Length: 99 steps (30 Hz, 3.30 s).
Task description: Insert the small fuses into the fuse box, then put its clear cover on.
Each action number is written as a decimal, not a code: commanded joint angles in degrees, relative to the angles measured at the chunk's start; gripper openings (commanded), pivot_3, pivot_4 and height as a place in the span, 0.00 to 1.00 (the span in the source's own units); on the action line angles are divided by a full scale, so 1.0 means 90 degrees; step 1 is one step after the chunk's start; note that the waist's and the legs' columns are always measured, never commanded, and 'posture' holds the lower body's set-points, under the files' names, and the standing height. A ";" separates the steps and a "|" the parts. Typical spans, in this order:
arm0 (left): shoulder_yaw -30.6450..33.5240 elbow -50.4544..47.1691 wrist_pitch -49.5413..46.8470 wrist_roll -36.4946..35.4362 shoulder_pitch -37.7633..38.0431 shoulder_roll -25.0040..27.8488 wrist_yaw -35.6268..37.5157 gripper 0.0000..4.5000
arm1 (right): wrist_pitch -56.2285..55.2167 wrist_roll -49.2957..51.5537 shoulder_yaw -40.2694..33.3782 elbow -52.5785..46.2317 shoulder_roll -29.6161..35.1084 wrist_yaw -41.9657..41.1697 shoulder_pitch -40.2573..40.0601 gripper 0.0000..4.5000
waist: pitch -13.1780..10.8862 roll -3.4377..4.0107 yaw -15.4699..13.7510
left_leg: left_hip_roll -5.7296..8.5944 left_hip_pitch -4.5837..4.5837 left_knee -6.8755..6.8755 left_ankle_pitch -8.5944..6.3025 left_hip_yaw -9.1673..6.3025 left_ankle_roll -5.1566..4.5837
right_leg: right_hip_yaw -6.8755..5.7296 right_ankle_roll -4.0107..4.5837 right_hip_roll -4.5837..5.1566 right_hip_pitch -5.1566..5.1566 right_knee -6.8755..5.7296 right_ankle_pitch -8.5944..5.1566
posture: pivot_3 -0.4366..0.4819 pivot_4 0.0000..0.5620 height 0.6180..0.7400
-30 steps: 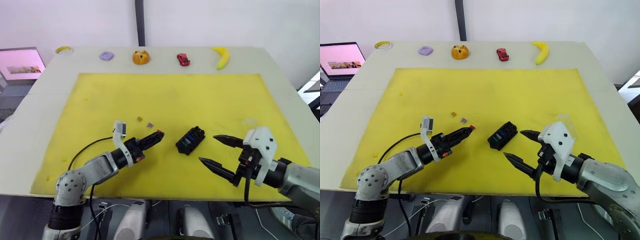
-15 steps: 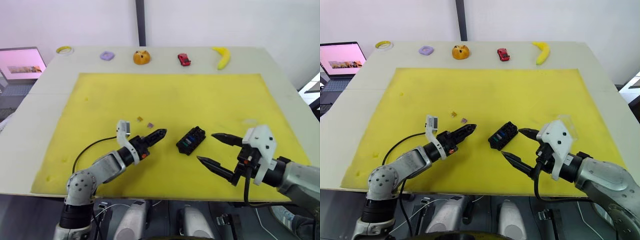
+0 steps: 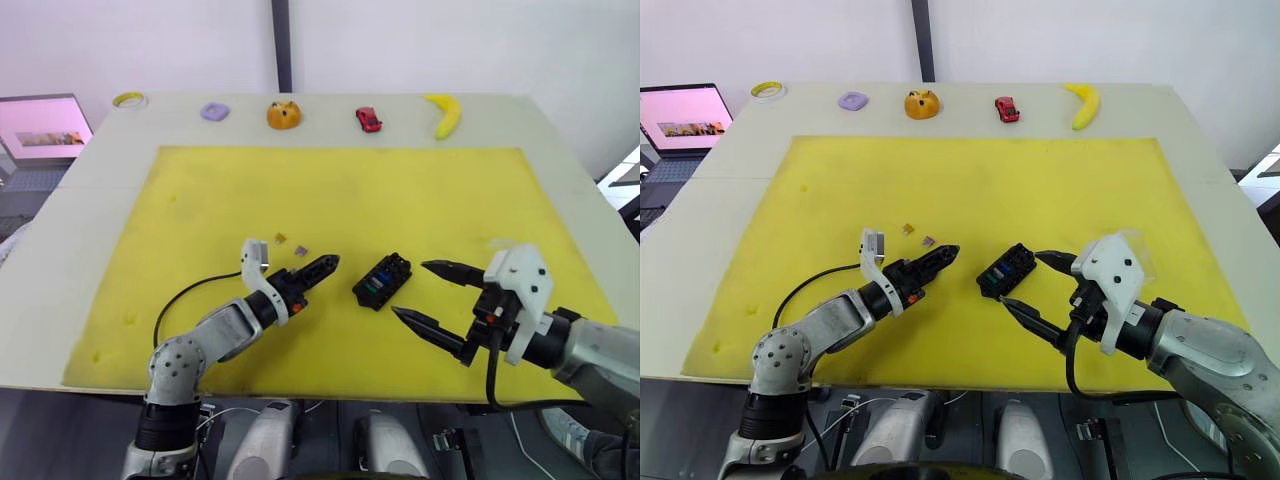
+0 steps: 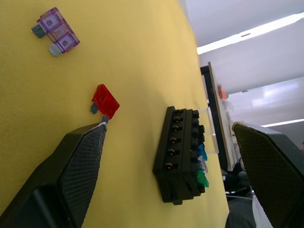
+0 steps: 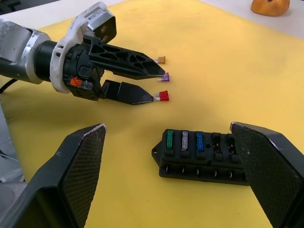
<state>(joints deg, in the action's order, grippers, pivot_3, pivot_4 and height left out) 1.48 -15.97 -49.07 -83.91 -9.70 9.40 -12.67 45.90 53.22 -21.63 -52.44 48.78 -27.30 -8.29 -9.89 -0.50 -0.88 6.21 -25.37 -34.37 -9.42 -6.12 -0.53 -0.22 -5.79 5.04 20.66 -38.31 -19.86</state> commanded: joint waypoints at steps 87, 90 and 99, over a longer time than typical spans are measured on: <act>0.0362 0.1020 -0.0422 0.1130 -0.0369 -0.0926 0.0463 1.00 | -0.0139 -0.0238 0.0045 -0.0073 -0.0020 0.0088 -0.0061 0.98 | 0.0018 0.0005 -0.0172 | -0.0001 0.0007 -0.0002 -0.0002 -0.0003 -0.0001 | -0.0006 0.0016 -0.0001 -0.0018 0.0030 -0.0009 | 0.48 0.27 0.96; 0.0395 0.1055 -0.0445 0.1111 -0.0422 -0.0972 0.0490 1.00 | -0.0142 -0.0244 0.0050 -0.0065 -0.0019 0.0080 -0.0062 0.98 | 0.0018 0.0005 -0.0173 | -0.0001 0.0007 -0.0002 -0.0003 -0.0004 -0.0001 | -0.0007 0.0016 -0.0001 -0.0016 0.0031 -0.0009 | 0.48 0.27 0.96; 0.0316 0.1105 -0.0584 0.1407 -0.0495 -0.0948 0.0605 1.00 | -0.0140 -0.0242 0.0043 -0.0090 -0.0011 0.0077 -0.0080 0.98 | 0.0018 0.0004 -0.0183 | -0.0001 0.0007 -0.0002 -0.0003 -0.0005 -0.0001 | -0.0009 0.0016 0.0000 -0.0015 0.0035 -0.0009 | 0.48 0.27 0.96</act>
<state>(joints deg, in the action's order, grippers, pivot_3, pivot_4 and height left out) 5.41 -8.14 -53.56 -73.61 -14.60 1.00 -6.51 45.72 50.83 -20.66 -51.45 48.61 -26.46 -9.03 -9.73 -0.47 -2.53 6.20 -25.31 -34.39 -9.45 -6.17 -0.54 -0.30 -5.64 5.04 20.52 -37.99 -19.94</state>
